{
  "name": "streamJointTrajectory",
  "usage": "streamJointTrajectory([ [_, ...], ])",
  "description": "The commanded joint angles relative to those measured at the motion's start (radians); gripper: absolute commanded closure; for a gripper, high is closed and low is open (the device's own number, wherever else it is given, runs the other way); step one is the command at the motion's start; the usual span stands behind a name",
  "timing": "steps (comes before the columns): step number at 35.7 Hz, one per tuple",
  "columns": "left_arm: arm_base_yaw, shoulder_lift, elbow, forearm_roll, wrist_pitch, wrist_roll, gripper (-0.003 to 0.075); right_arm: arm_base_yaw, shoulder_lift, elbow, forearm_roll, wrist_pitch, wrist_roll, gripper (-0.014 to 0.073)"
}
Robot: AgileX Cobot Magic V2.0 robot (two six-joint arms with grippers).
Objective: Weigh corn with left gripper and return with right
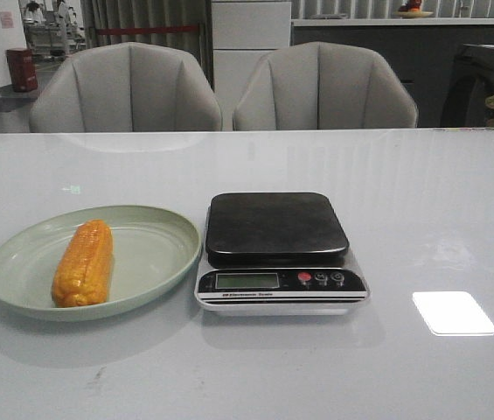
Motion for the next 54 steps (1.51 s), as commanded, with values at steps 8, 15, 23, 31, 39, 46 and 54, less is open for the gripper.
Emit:
streamJointTrajectory([
  [8,0.002,-0.019,0.030,-0.006,-0.079,0.002,0.0606,-0.003,-0.020,0.010,-0.009,-0.076,-0.010,0.0386],
  [15,0.002,-0.019,0.030,-0.006,-0.079,0.002,0.0606,-0.003,-0.020,0.010,-0.009,-0.076,-0.010,0.0386],
  [23,0.002,-0.019,0.030,-0.006,-0.079,0.002,0.0606,-0.003,-0.020,0.010,-0.009,-0.076,-0.010,0.0386],
  [31,0.002,-0.019,0.028,-0.007,-0.223,0.000,0.0606,-0.003,-0.020,0.010,-0.009,-0.076,-0.010,0.0386],
  [39,-0.001,0.026,-0.141,-0.015,-0.264,-0.010,0.0606,-0.001,-0.020,0.010,-0.009,-0.077,-0.010,0.0386],
  [46,-0.001,0.252,-0.404,-0.036,0.098,-0.010,0.0606,-0.001,-0.020,0.010,-0.009,-0.077,-0.010,0.0386],
  [54,-0.001,0.423,-0.483,-0.112,0.260,-0.010,0.0606,-0.001,-0.020,0.010,-0.009,-0.077,-0.010,0.0386],
])
